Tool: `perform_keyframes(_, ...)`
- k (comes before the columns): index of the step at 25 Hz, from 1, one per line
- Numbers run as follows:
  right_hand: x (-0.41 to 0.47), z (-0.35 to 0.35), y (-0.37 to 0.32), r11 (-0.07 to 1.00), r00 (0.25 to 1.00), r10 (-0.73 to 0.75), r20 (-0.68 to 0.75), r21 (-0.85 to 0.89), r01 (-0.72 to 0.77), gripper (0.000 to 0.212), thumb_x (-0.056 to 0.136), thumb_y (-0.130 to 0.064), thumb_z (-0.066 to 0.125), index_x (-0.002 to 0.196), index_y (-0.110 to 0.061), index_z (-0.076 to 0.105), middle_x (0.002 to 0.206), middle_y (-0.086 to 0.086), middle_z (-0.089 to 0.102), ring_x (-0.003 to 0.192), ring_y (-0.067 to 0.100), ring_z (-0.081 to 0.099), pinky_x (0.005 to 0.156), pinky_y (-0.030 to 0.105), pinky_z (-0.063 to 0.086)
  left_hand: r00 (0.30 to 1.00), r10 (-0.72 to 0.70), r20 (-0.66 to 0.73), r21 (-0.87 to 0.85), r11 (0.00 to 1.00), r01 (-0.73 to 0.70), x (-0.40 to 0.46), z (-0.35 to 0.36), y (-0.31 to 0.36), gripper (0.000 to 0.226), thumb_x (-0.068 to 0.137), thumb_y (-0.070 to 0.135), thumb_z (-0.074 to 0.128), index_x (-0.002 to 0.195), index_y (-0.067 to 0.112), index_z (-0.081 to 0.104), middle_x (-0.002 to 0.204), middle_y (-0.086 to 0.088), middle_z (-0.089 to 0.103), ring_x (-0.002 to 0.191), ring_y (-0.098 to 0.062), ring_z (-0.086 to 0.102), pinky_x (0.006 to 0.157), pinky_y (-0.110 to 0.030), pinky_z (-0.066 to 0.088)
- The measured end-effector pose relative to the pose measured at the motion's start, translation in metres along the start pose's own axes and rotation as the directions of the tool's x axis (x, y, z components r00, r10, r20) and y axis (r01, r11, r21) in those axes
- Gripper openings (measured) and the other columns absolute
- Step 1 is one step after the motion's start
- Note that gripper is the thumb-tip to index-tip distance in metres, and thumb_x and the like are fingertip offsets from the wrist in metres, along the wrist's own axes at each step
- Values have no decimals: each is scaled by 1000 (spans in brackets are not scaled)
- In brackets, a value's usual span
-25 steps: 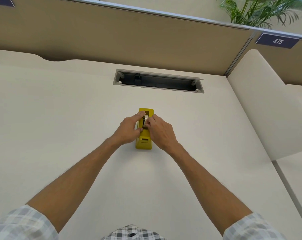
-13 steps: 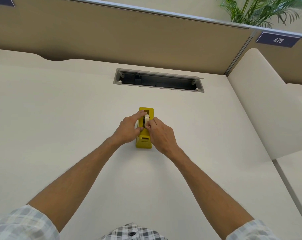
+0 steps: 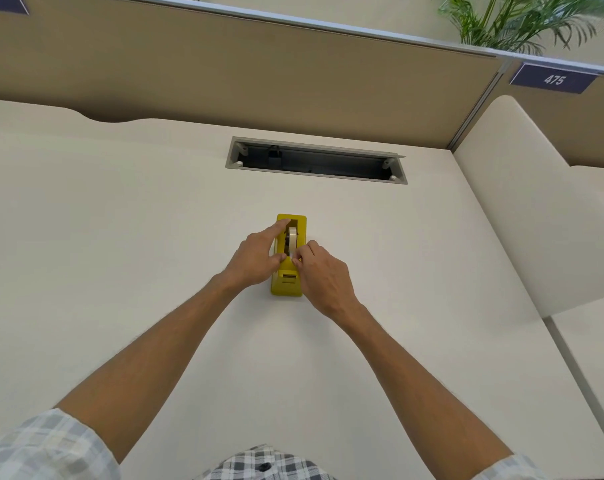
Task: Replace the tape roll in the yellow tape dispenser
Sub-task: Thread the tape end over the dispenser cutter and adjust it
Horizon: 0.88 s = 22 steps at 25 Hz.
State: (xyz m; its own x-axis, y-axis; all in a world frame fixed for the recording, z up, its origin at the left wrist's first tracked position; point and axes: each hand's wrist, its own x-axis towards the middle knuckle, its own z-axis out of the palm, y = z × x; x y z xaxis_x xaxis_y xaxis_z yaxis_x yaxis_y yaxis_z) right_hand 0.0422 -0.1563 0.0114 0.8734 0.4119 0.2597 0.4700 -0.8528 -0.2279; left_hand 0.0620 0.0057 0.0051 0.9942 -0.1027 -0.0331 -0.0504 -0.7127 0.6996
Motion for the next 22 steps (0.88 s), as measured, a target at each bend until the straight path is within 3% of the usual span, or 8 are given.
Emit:
perform_keyframes(4, -5, -4, -5, 1000, 1000, 15, -3, 12, -15, 15, 100, -19, 45, 96, -12, 58, 90, 4, 57, 72, 22, 55, 52, 37, 49, 999, -26, -25, -64, 998, 25, 1, 2, -1, 69, 88, 14, 63, 147, 30, 31, 144, -4, 50, 130, -28, 48, 104, -40, 40)
perform_keyframes(8, -11, -6, -11, 999, 1000, -1, -25, 36, 1, 7, 95, -11, 55, 91, -9, 60, 84, 7, 58, 64, 23, 51, 49, 29, 33, 998, -51, -42, -69, 996, 48, 4, 6, -3, 67, 90, 15, 63, 147, 29, 32, 150, -2, 43, 136, -27, 42, 109, -39, 35)
perform_keyframes(13, -16, -11, -10, 998, 999, 26, -40, 50, -24, 6, 95, -12, 56, 94, -9, 61, 86, 6, 59, 64, 15, 35, 53, 27, 31, 998, -48, -38, -50, 998, 46, 7, 8, -4, 67, 90, 17, 64, 147, 29, 31, 150, -2, 42, 137, -28, 41, 110, -40, 34)
perform_keyframes(17, -21, -13, -12, 998, 999, 18, -33, 66, -15, 8, 96, -14, 54, 95, -10, 61, 88, 5, 59, 65, 13, 37, 53, 26, 34, 998, -50, -37, -34, 998, 48, 8, 8, -5, 68, 90, 18, 64, 148, 30, 30, 150, -3, 42, 137, -29, 41, 109, -40, 35)
perform_keyframes(22, -29, -14, -17, 997, 999, 9, -33, 79, -6, 16, 99, -19, 49, 94, -10, 61, 88, 5, 59, 68, 18, 52, 49, 28, 38, 998, -62, -17, -37, 997, 62, 10, 7, -7, 69, 89, 17, 65, 147, 32, 29, 150, -3, 42, 136, -30, 41, 109, -41, 36)
